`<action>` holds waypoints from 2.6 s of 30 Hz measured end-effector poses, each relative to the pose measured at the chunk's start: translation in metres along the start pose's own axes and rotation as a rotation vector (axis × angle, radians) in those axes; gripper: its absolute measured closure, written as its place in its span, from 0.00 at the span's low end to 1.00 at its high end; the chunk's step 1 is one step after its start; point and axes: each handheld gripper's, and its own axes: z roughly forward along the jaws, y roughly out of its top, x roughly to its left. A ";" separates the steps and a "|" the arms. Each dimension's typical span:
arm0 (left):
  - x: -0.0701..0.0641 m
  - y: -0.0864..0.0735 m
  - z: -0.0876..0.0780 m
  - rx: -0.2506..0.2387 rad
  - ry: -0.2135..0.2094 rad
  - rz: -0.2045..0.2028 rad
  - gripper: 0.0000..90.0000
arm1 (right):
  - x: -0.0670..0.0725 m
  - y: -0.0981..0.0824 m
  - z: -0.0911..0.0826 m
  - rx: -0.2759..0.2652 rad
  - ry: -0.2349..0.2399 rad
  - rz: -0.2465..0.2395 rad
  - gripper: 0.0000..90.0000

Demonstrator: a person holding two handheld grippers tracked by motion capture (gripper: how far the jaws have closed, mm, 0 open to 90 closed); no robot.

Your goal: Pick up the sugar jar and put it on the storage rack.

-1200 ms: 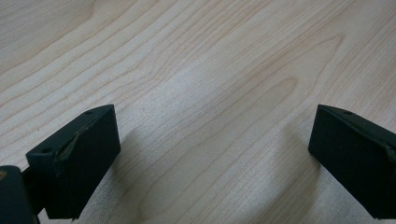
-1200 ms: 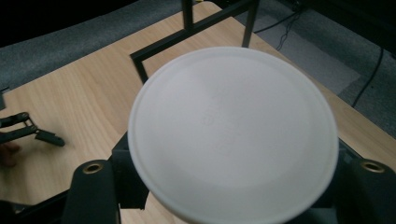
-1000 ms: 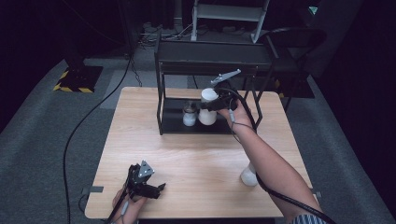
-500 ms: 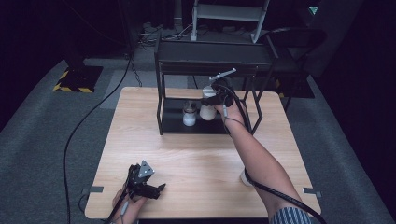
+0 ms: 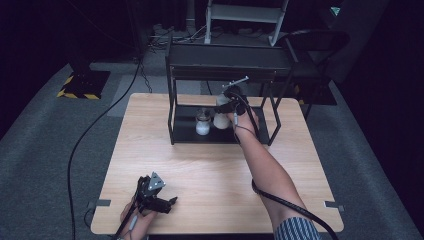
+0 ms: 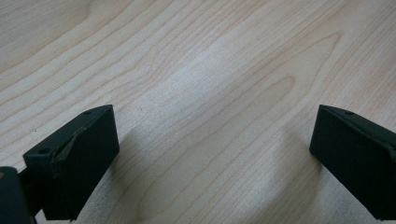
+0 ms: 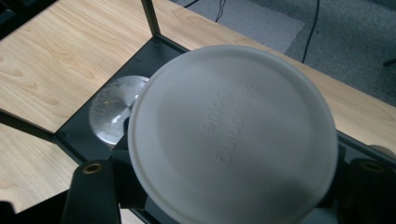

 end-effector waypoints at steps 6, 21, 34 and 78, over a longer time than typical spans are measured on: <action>0.000 0.000 0.000 -0.001 -0.001 0.000 0.01 | -0.001 0.000 0.013 0.024 -0.013 0.009 0.37; 0.000 0.000 0.000 0.001 -0.003 0.004 0.01 | 0.000 -0.002 0.030 0.077 -0.024 0.014 0.37; 0.001 0.000 0.000 -0.001 -0.004 0.005 0.01 | -0.003 -0.006 0.021 0.042 0.000 0.044 0.15; 0.000 0.000 0.000 0.000 -0.004 0.006 0.01 | -0.007 -0.137 -0.194 -0.219 0.066 -0.062 0.02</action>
